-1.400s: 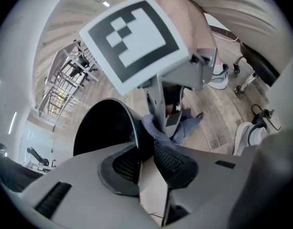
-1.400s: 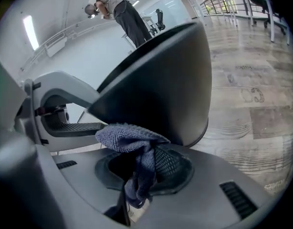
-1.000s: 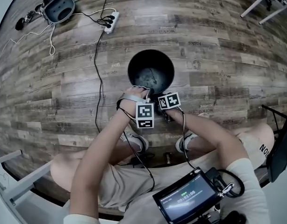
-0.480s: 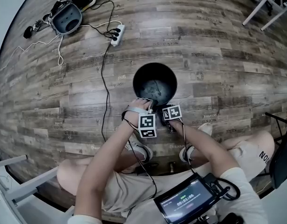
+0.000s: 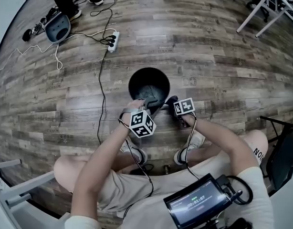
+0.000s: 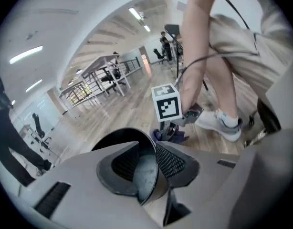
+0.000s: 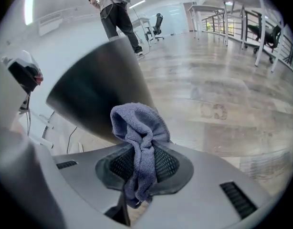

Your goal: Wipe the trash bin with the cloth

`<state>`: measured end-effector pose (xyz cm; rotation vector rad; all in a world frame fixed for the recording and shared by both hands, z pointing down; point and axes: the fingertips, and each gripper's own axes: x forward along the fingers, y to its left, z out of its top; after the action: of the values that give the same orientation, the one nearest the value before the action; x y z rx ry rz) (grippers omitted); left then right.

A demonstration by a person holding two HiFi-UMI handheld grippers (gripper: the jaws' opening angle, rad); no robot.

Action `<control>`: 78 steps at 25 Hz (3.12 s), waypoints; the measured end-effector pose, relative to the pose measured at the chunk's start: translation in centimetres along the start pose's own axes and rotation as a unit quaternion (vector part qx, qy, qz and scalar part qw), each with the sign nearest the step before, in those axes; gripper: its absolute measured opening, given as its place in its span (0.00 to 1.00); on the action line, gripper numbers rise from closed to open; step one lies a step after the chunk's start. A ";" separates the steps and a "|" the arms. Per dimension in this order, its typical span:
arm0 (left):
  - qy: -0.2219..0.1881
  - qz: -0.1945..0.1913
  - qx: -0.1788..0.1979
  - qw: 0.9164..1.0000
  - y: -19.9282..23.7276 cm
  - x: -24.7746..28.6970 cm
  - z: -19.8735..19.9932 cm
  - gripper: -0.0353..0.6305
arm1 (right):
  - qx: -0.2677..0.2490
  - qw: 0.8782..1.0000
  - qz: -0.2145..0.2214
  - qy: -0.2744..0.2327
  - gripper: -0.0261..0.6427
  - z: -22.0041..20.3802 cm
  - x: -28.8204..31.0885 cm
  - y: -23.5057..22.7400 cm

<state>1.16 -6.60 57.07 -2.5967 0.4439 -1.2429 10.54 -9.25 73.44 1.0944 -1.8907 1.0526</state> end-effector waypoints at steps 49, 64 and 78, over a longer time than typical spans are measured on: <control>-0.208 0.175 -0.257 0.927 5.4 -15.8 11.1 0.20 | -0.175 0.914 0.093 -0.354 0.16 13.3 -31.6 15.3; -0.188 0.173 -0.306 0.917 5.9 -15.6 9.4 0.19 | -0.170 0.927 0.092 -0.322 0.16 12.8 -30.6 14.9; -0.162 0.156 -0.328 0.918 4.9 -14.6 8.6 0.19 | -0.114 0.939 0.126 -0.299 0.16 12.4 -29.7 14.5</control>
<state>-1.60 -5.21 39.70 -2.9966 1.3306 -0.5970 7.14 -5.91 38.50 1.1386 -2.6192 0.6365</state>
